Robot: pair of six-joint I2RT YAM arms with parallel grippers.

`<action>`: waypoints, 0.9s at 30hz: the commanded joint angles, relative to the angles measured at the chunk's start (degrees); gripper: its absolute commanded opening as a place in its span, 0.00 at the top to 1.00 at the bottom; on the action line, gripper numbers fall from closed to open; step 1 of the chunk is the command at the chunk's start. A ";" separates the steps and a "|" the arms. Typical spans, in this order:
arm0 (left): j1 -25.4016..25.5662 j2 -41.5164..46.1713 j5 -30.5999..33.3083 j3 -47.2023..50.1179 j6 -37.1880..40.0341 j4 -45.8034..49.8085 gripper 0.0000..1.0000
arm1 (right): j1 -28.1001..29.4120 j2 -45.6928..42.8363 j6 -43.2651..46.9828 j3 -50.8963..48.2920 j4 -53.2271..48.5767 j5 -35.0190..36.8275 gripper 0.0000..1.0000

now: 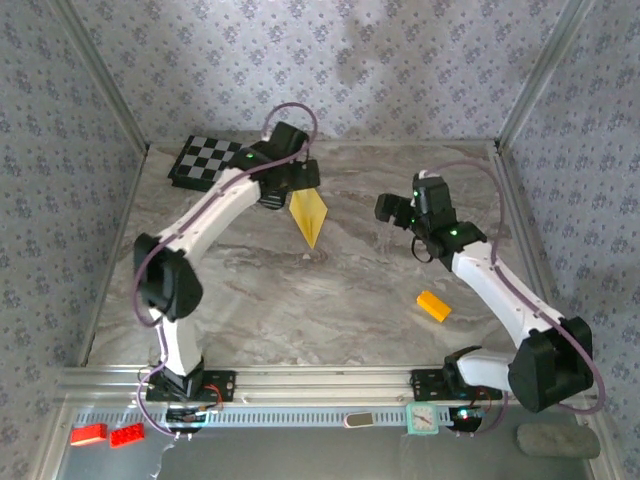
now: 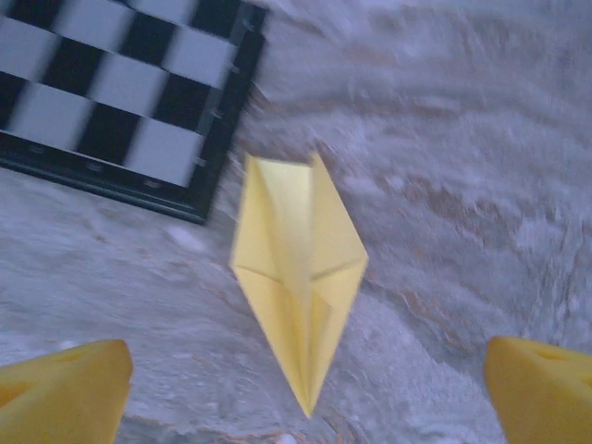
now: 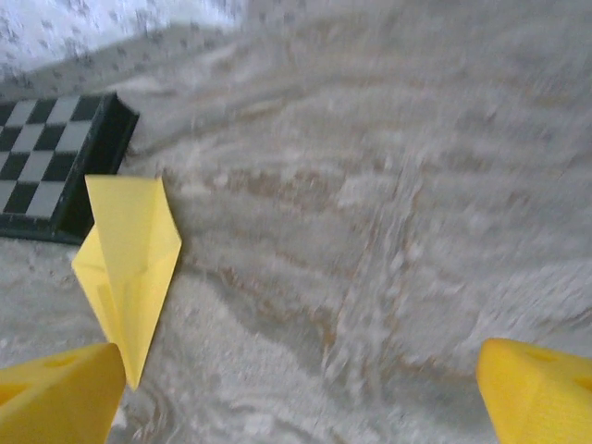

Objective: Fold a paper plane with a square sheet of paper (pick it up from the middle)
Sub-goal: Move the paper plane to the center of the table, then reset both arms

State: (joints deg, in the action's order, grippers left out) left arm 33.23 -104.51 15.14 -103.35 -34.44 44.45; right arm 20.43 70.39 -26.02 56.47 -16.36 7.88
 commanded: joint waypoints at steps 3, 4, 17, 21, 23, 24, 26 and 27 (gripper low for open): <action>-4.36 13.89 12.78 15.79 6.97 -13.02 0.00 | -2.66 -3.91 9.60 2.32 -0.06 11.37 0.00; -5.68 16.68 13.48 19.92 7.55 -15.49 0.00 | -3.56 -4.79 10.28 1.70 0.89 12.75 0.00; -28.35 44.67 13.58 64.85 16.22 -44.55 0.00 | -15.87 -13.34 11.29 -22.38 15.48 20.61 0.00; -32.64 47.02 7.55 75.52 21.78 -56.24 0.00 | -17.67 -12.46 12.54 -30.46 23.98 19.62 0.00; -34.09 46.38 5.89 79.02 22.38 -61.31 0.00 | -18.40 -11.22 13.26 -33.94 30.15 17.89 0.00; -34.77 45.68 3.97 80.70 23.32 -64.34 0.00 | -18.87 -10.13 13.64 -35.45 33.63 16.77 0.00; -35.38 43.43 1.69 83.27 24.35 -70.75 0.00 | -19.37 -7.68 15.25 -36.94 38.84 15.37 0.00; -35.67 42.04 0.05 84.27 25.05 -73.73 0.00 | -19.33 -6.26 16.42 -37.36 41.55 14.71 0.00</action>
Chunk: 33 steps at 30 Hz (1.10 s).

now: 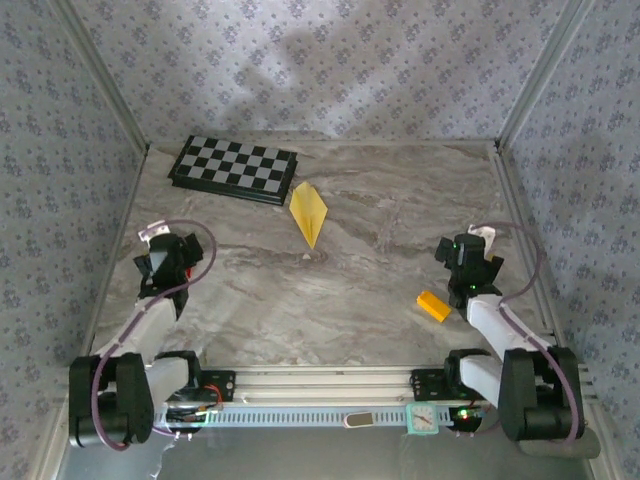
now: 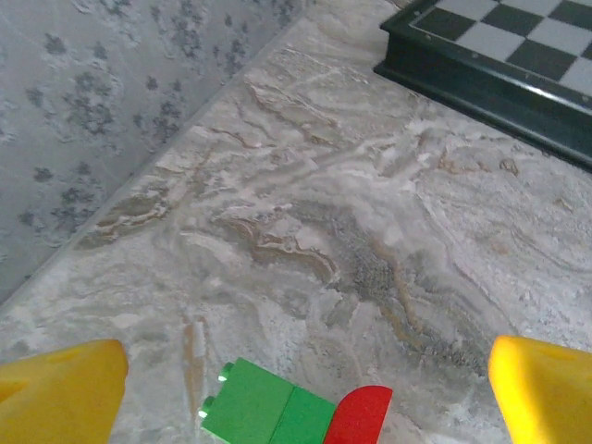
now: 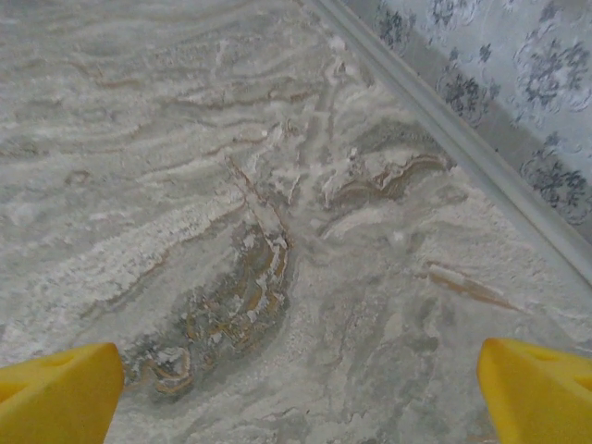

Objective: Fold a paper plane with a square sheet of paper (pick it up from the middle)
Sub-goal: Reset both arms

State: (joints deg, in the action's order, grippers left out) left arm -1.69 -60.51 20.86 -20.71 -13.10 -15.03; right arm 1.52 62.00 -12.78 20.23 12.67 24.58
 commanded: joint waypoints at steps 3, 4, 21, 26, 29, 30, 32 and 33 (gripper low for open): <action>-0.91 -6.20 -9.16 4.10 5.69 -22.82 0.00 | -0.63 5.94 6.63 -2.32 19.48 -4.31 0.00; -1.10 -7.86 -10.41 4.59 6.21 -25.56 0.00 | -0.72 7.17 7.60 -2.62 21.68 -5.44 0.00; -3.49 -27.27 -25.11 1.12 8.45 -39.33 0.00 | -3.48 24.66 11.80 -0.85 39.15 -16.83 0.00; -3.43 -27.03 -25.44 -0.20 8.80 -36.35 0.00 | -2.61 25.15 12.65 0.65 36.92 -15.52 0.00; -1.94 -27.20 -22.21 -1.91 9.57 -33.28 0.00 | -2.05 25.29 12.95 1.26 35.67 -14.91 0.00; -1.22 -27.32 -20.92 -2.30 9.92 -32.74 0.00 | -2.05 25.28 12.91 1.31 35.65 -14.91 0.00; 0.00 -27.34 -18.57 -2.82 10.58 -31.73 0.00 | -2.06 25.33 12.92 1.33 35.67 -14.91 0.00; 0.35 -27.31 -17.87 -2.93 10.91 -31.50 0.00 | -2.08 25.28 12.95 1.30 35.67 -14.91 0.00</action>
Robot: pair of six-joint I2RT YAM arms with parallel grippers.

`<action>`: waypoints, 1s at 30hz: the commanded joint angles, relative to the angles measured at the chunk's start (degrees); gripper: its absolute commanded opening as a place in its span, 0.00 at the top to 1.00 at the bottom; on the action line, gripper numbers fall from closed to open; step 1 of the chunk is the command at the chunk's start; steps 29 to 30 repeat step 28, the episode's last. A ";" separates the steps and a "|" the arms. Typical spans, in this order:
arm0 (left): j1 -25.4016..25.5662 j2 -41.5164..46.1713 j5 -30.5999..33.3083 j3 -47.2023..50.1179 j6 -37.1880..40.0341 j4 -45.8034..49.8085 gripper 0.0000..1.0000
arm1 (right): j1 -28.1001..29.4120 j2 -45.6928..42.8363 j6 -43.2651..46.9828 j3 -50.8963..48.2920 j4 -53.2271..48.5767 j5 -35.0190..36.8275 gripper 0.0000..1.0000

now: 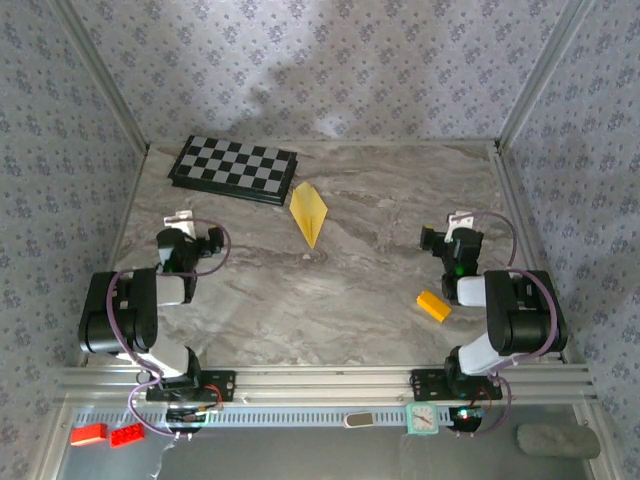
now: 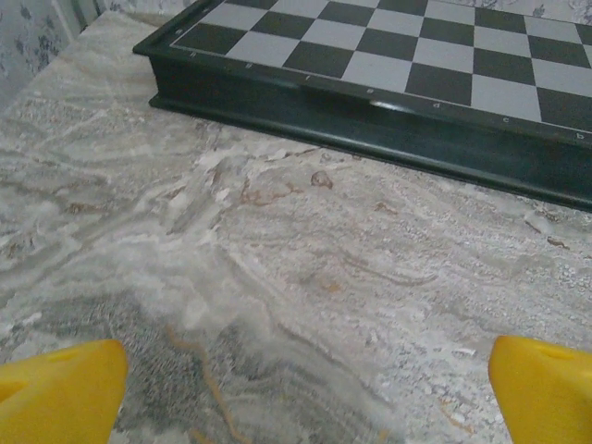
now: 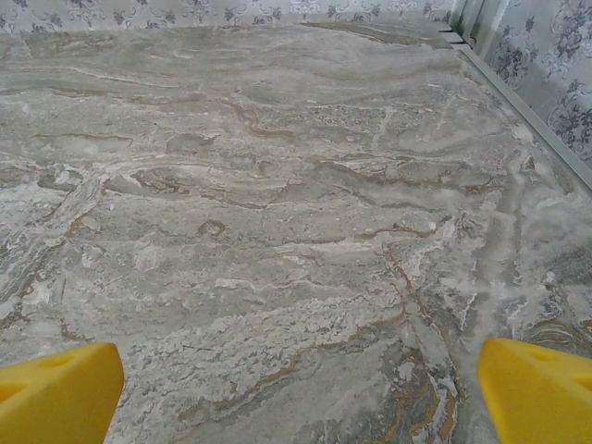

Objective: Fold a paper plane with a square sheet of paper (pick it up from the middle)
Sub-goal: Reset both arms

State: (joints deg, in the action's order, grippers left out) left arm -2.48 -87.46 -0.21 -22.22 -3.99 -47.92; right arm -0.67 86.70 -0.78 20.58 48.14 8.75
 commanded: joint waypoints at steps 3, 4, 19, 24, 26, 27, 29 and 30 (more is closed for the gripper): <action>1.78 -0.42 4.09 -1.58 2.31 1.69 0.00 | 0.10 0.60 0.94 0.96 0.20 0.89 0.00; 1.85 -0.44 4.14 -1.59 2.24 1.60 0.00 | 0.13 0.61 0.95 0.96 0.20 0.88 0.00; 1.82 -0.57 4.16 -1.69 2.32 1.85 0.00 | 0.14 0.58 0.91 1.00 0.17 0.91 0.00; 1.81 -0.61 4.07 -1.86 2.30 2.12 0.00 | 0.14 0.58 0.90 0.95 0.19 0.94 0.00; 1.82 -0.59 4.07 -1.86 2.27 2.04 0.00 | 0.19 0.63 0.95 0.96 0.15 0.91 0.00; 1.85 -0.54 4.08 -1.86 2.25 2.04 0.00 | 0.07 0.58 0.95 0.96 0.20 0.91 0.00; 1.79 -0.55 4.09 -1.79 2.25 2.04 0.00 | 0.14 0.58 0.93 0.95 0.20 0.91 0.00; 1.79 -0.55 4.09 -1.79 2.25 2.04 0.00 | 0.14 0.58 0.93 0.95 0.20 0.91 0.00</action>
